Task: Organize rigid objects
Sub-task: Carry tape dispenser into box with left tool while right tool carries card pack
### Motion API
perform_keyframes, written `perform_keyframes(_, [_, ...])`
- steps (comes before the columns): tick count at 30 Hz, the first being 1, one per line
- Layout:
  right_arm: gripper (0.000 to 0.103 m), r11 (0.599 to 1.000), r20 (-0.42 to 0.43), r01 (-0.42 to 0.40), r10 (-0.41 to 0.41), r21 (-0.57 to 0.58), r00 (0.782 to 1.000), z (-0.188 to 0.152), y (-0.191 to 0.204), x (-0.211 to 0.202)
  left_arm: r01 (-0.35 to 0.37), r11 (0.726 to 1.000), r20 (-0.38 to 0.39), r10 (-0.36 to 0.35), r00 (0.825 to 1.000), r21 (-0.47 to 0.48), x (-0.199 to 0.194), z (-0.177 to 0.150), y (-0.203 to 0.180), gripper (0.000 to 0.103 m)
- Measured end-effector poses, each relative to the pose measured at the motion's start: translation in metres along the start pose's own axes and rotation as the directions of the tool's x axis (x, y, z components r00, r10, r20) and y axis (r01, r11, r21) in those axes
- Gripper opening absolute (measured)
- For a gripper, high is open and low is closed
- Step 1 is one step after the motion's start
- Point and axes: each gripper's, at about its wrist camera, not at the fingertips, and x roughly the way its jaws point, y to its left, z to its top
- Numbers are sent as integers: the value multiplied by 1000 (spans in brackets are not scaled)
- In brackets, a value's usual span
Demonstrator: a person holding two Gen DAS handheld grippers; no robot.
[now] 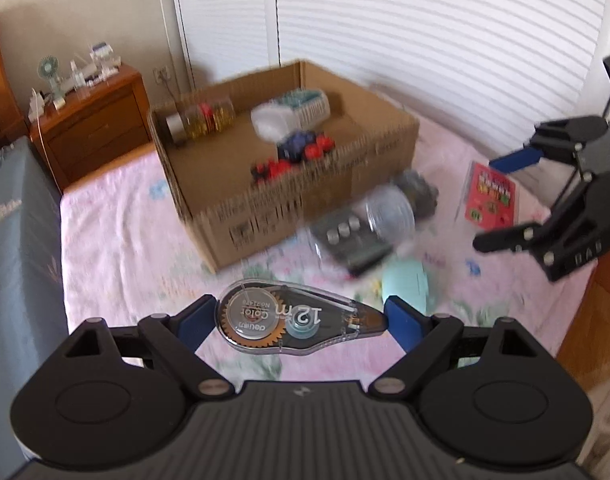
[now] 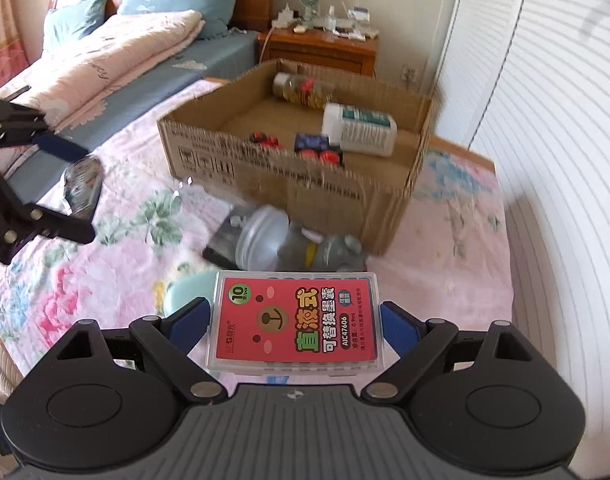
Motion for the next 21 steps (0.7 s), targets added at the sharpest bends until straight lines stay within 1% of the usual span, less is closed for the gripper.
perform_keyframes(5, [93,1000,47,6,-5,-17,999,19,-2,-5,-32,999,49,32,998,2,8,34,7,89])
perform_keyframes(12, [93,1000,90,8,-6,-28,996,41,-6,-6,-69,997,70,71,995,-37,35,76,24,89])
perform_keyframes(16, [93,1000,95,7,-4,-30,995,50,-7,-3,-94,994,46,97,994,-60,59,90,34,89])
perform_keyframes(21, [93,999,99,11,-6,-42,995,57,-6,-1,-150,982,0,150,989,-112,83,91,44,89])
